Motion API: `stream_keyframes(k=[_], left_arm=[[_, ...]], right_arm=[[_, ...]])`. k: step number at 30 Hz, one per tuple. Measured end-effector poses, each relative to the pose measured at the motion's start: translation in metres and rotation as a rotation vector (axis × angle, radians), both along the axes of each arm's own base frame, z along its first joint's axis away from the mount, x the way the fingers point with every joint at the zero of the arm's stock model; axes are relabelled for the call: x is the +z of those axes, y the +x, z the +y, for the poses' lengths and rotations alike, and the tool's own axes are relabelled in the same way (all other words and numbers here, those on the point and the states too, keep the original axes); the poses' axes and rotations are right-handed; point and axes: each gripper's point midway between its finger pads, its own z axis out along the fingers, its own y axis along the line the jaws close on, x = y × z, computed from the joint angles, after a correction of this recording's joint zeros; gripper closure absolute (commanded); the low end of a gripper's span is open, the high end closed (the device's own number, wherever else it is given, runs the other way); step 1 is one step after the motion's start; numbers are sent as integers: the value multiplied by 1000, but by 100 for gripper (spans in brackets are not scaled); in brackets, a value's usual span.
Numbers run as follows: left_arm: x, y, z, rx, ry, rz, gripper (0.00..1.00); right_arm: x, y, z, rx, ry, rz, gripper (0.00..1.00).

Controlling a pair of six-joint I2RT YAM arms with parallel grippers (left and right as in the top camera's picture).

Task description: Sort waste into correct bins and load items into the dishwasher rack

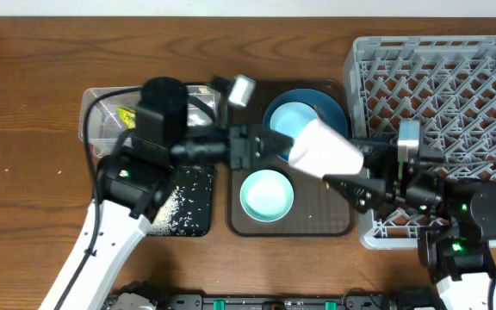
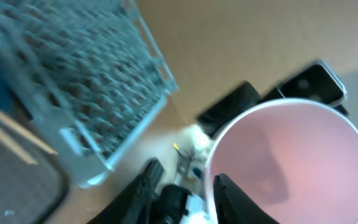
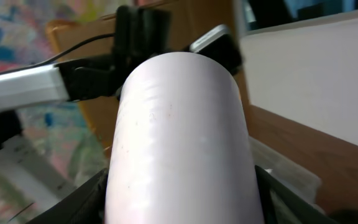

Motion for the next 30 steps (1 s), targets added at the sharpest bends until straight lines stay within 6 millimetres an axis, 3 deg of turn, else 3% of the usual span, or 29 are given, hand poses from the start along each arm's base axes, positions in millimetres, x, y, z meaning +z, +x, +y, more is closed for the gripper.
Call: stream_keyframes(k=[5,8,18,25,30], left_arm=[[-30,31,35,199,106,90,61],[-51,39,54,292,188,147,61],[-111,25,92,390,486,232,56],[-126,24,109,444,593,239,50],[-128,26,112,453,615,226,35]], right_arm=[[-10,33,-18,-121,12,56,50],[-22,54,-34,-196,14,121,51],[-63,122,-103,-456,40,322,51],[-77,155,-150,-686,-32,556,53],[-79,168,-189,-925,-208,624,53]])
